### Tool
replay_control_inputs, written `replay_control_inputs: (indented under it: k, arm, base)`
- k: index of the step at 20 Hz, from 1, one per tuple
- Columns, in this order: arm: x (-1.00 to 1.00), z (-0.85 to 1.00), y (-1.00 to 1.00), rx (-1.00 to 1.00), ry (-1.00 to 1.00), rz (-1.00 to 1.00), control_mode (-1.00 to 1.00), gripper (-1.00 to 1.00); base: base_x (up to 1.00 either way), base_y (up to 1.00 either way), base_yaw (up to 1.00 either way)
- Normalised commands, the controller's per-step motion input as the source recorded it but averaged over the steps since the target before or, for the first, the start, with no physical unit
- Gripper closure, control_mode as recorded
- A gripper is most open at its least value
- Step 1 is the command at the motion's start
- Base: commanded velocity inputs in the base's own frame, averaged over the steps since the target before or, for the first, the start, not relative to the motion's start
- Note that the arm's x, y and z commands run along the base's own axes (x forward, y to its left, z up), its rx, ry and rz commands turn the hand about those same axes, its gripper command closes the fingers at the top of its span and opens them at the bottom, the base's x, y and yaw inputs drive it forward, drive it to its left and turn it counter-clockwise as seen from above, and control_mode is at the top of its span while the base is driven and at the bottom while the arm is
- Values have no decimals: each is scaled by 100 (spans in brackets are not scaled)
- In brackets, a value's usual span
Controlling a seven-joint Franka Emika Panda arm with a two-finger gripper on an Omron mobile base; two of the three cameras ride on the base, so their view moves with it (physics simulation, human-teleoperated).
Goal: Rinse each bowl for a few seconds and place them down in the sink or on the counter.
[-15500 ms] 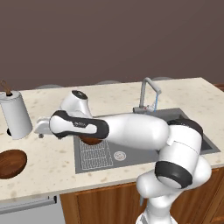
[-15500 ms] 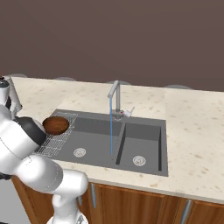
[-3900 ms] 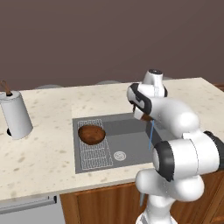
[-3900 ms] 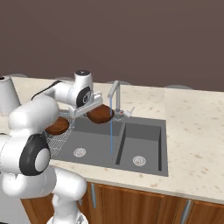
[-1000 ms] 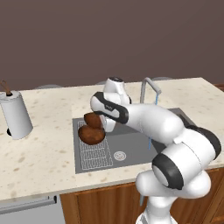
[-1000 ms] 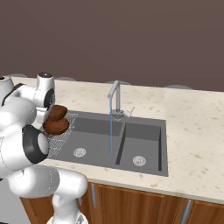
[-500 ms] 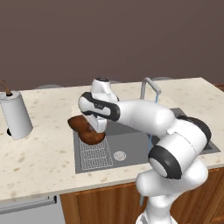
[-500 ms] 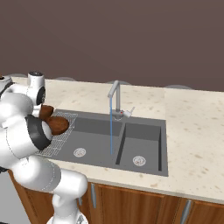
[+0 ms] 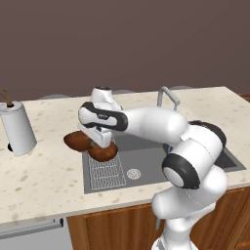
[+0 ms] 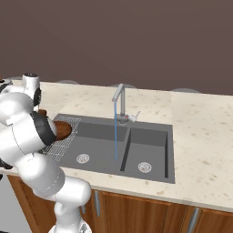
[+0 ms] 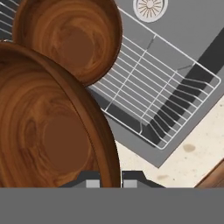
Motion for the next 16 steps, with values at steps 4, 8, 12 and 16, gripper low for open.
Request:
replay_control_inputs:
  k: [4, 8, 12, 16]
  arm:
    - [0, -11, 16, 0, 0, 8, -100, 100]
    - [-4, -20, 9, 0, -3, 8, -100, 100]
    - [-5, -18, 16, 0, -6, 7, -100, 100]
    - [-6, -20, 11, 0, -10, 2, -100, 100]
  base:
    - [0, 0, 0]
    - [0, 0, 0]
    - [0, 0, 0]
    - [0, 0, 0]
